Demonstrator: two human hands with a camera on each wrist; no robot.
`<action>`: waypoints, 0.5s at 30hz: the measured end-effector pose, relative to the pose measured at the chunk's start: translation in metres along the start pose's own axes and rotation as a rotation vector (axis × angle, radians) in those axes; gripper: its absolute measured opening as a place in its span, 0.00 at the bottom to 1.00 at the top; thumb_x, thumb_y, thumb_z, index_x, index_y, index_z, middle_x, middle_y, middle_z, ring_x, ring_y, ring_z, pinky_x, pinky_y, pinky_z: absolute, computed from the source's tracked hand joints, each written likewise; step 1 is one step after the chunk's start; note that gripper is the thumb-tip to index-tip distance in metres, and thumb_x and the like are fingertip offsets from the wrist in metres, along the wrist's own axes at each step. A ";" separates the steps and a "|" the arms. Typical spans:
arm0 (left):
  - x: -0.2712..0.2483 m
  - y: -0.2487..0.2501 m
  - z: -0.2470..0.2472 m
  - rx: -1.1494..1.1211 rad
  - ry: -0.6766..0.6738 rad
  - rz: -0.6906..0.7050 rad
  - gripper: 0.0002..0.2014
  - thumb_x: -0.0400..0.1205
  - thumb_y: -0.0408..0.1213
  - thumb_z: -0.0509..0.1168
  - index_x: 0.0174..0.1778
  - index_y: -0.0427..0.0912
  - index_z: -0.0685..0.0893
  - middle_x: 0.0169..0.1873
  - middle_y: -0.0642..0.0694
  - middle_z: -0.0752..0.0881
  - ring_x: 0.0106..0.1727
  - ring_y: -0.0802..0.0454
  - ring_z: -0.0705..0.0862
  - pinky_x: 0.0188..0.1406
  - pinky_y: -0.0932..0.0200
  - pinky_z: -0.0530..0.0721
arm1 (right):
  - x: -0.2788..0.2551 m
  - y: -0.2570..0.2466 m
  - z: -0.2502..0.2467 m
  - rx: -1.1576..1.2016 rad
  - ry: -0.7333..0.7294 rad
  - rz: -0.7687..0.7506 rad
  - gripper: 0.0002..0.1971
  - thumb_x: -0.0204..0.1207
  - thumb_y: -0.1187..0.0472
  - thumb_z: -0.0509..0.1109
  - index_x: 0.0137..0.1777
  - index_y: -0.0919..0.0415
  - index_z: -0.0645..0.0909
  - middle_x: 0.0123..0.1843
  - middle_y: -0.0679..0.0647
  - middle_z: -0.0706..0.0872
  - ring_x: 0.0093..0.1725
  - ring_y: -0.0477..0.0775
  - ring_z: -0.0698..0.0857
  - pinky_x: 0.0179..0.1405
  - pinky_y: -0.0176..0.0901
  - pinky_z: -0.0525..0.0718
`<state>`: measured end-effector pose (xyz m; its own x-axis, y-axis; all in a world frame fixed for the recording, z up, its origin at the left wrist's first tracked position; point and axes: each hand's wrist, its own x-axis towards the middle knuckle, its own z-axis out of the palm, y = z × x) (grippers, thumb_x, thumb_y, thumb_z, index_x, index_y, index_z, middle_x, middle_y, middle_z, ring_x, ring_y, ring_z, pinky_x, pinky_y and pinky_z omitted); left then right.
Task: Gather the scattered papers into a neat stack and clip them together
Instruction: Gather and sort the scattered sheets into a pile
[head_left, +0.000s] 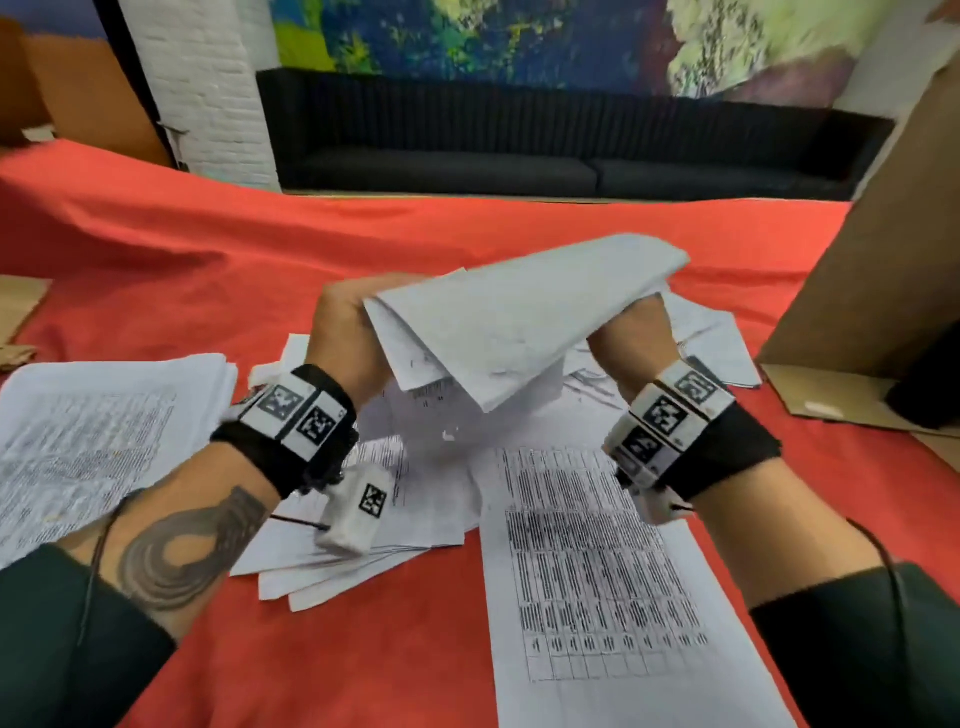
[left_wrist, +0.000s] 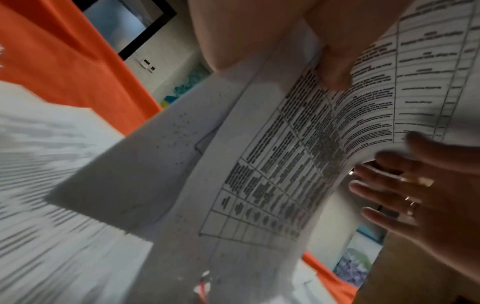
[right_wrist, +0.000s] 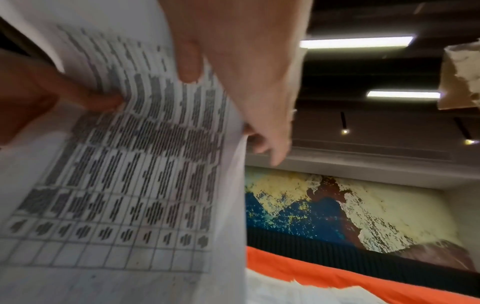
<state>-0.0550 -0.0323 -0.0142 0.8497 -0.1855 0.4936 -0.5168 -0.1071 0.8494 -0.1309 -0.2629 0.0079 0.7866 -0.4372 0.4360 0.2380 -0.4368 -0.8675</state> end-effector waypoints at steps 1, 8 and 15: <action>0.005 0.013 0.000 -0.026 0.032 0.018 0.08 0.79 0.26 0.65 0.46 0.31 0.90 0.35 0.57 0.92 0.37 0.64 0.91 0.39 0.66 0.87 | 0.008 -0.006 0.001 -0.001 0.084 -0.058 0.11 0.70 0.55 0.76 0.51 0.51 0.82 0.58 0.56 0.86 0.55 0.40 0.87 0.63 0.44 0.84; 0.027 0.068 -0.014 0.013 0.199 0.240 0.17 0.80 0.46 0.78 0.50 0.33 0.92 0.28 0.56 0.90 0.32 0.79 0.84 0.34 0.75 0.80 | 0.023 -0.057 -0.003 0.281 0.098 -0.197 0.23 0.71 0.67 0.82 0.62 0.75 0.79 0.56 0.62 0.92 0.54 0.60 0.92 0.60 0.63 0.90; -0.001 0.014 0.002 0.084 0.113 -0.030 0.07 0.79 0.52 0.77 0.43 0.55 0.89 0.34 0.64 0.91 0.36 0.72 0.88 0.41 0.67 0.88 | -0.016 -0.024 0.038 0.207 0.057 -0.119 0.21 0.77 0.79 0.69 0.62 0.59 0.69 0.56 0.60 0.87 0.48 0.45 0.89 0.48 0.37 0.87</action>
<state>-0.0635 -0.0357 -0.0028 0.8687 -0.0702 0.4903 -0.4941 -0.1934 0.8476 -0.1273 -0.2157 0.0131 0.7139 -0.4390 0.5455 0.4429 -0.3203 -0.8374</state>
